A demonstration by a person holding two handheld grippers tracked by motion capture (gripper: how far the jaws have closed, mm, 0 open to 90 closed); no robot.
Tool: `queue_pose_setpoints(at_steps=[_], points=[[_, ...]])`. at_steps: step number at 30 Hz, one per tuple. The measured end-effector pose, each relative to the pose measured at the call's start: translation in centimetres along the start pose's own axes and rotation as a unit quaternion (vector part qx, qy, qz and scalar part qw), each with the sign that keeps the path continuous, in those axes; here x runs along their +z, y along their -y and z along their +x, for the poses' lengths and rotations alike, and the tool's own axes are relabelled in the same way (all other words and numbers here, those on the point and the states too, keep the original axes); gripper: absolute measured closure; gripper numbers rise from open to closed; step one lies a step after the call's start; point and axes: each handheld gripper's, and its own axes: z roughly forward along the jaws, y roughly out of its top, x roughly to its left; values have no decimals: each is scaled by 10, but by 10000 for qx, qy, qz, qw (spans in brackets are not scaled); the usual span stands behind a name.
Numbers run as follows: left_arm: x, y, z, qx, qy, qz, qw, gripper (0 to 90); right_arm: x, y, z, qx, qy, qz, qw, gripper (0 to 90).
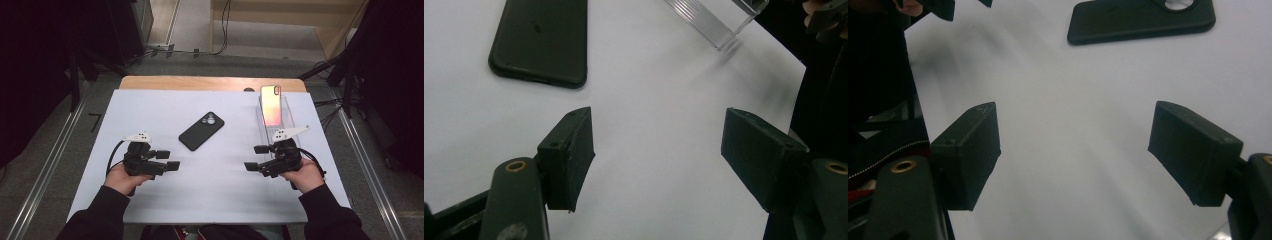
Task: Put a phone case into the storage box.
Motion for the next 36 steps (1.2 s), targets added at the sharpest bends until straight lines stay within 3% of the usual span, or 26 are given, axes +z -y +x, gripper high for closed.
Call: queue_pose_setpoints(at_steps=[6,16,23,32,36], points=[[0,0,-1,-7,-9,-9,10000,295,-2,14,2,39,-112,14,9999,188],[2,-3,-2,42,10,-91,9999,295,-5,30,2,-13,-36,55,10000,188],[9,-6,-2,126,-43,28,9999,268,-1,40,1,-32,6,225,9997,188],[18,-21,3,100,-103,7,9999,264,2,43,-1,-73,21,320,9995,187],[23,-29,6,118,-117,101,9998,207,3,44,0,-84,33,364,9993,187]])
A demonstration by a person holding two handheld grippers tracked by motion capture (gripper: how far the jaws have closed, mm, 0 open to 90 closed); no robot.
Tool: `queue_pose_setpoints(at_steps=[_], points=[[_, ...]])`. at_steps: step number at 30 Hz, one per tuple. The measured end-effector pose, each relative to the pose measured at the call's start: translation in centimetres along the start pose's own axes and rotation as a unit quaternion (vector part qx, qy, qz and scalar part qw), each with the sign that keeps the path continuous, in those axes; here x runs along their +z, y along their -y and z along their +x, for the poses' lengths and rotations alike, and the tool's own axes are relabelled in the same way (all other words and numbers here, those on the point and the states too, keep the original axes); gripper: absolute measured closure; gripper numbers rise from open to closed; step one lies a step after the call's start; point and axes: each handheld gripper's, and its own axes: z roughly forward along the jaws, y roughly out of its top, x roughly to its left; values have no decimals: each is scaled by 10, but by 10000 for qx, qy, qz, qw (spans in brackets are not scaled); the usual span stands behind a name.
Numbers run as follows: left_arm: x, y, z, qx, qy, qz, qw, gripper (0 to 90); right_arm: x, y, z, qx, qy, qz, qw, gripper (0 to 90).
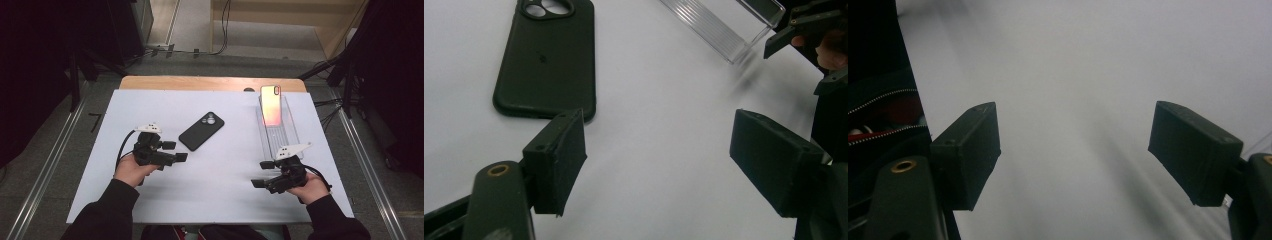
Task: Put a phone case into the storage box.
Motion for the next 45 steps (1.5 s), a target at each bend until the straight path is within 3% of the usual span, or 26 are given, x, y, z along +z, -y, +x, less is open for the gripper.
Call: queue_pose_setpoints(at_steps=[2,4,8,15,20,32,45], points=[[2,-4,2,-23,-52,-52,10000,134,0,0,0,-12,4,28,10000,187],[4,-6,4,-72,-132,-157,9998,0,0,1,1,-21,16,19,10000,187],[8,-14,10,-37,-42,-90,9999,0,1,2,0,-31,6,15,10000,187],[18,-28,19,-3,-161,38,9999,35,1,4,0,22,6,31,10000,187],[25,-38,24,1,-216,-5,9998,40,2,5,1,38,-3,80,10000,187],[47,-66,26,322,-335,63,9989,40,1,6,1,36,-25,28,10000,187],[73,-88,27,399,-252,24,9989,39,0,7,1,96,-30,12,9999,187]])
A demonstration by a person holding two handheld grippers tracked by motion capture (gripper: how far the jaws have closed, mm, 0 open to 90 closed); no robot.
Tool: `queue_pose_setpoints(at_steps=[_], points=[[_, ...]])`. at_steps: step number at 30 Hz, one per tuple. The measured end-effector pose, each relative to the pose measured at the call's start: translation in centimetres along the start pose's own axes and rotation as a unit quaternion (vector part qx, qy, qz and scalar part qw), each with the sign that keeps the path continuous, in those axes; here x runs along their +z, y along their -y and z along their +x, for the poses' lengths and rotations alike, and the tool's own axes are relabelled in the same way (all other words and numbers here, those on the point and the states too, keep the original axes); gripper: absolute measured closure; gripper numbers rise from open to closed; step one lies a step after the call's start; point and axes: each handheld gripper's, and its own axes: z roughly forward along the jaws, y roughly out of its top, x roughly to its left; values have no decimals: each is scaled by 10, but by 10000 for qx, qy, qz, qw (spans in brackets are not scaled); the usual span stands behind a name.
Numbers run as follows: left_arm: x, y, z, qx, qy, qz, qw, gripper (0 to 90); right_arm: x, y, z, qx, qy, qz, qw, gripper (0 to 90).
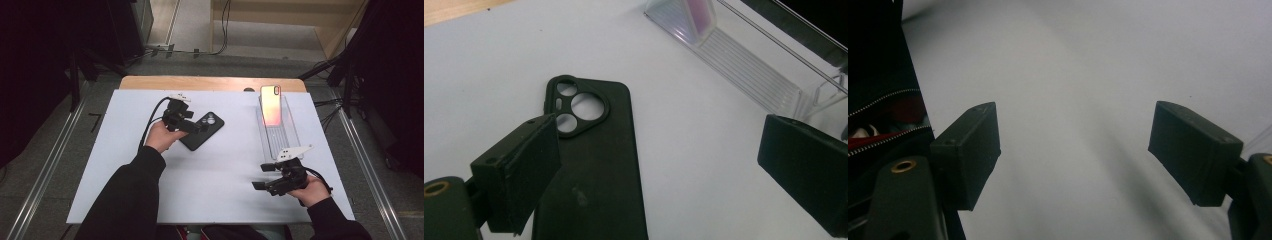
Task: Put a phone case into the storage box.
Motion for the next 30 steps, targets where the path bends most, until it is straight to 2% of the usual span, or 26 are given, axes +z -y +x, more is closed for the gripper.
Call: queue_pose_setpoints(at_steps=[2,4,11,16,30], points=[[4,-1,0,34,113,-92,9999,38,0,0,0,-5,-4,-7,10000,187],[8,-3,1,3,96,-55,9999,33,0,0,0,-17,-26,-28,10000,187],[20,-5,4,-20,-79,-23,10000,34,2,-1,1,-31,-68,-32,10000,187],[24,-4,7,34,-186,31,9998,34,1,-1,0,-24,-62,-61,10000,187],[31,7,20,-105,-490,107,9987,34,0,0,0,-12,-60,-69,10000,187]])
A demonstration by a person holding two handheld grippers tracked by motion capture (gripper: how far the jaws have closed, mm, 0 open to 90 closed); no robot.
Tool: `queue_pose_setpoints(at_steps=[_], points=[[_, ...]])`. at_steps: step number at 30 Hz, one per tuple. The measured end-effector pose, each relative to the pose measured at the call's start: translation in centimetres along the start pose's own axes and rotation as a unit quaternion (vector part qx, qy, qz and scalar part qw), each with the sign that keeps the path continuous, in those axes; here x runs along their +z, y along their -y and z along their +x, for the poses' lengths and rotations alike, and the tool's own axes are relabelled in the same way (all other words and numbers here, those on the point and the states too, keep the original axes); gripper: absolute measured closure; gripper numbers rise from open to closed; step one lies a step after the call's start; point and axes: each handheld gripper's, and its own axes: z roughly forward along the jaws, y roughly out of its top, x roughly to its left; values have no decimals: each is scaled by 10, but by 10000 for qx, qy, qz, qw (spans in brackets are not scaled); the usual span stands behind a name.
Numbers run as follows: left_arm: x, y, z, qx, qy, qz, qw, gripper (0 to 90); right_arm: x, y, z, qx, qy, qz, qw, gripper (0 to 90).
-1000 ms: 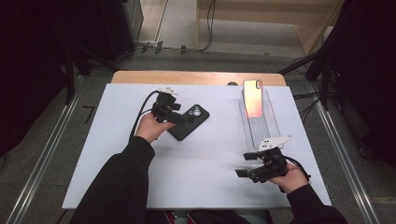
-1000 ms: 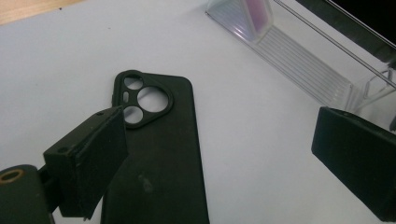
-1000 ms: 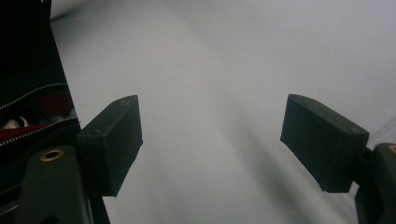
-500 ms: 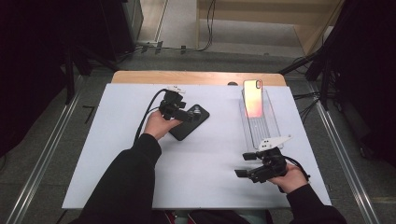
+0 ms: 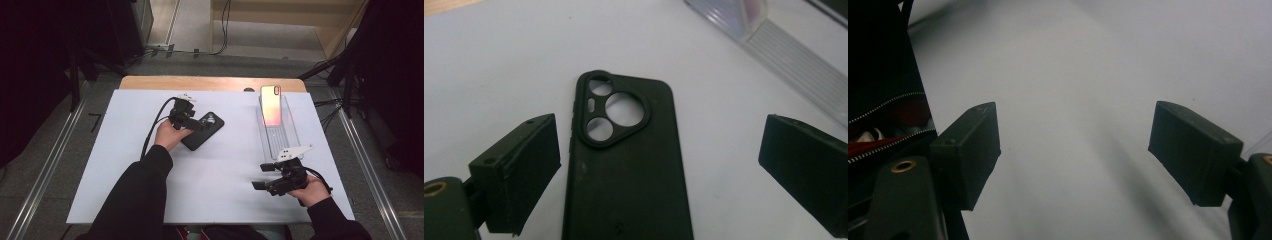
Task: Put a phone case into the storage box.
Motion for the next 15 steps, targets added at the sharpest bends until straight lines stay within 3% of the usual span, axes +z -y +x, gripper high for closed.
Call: queue_pose_setpoints(at_steps=[15], points=[[14,21,6,-84,-193,13,9998,35,0,0,0,-3,4,26,10000,187]])
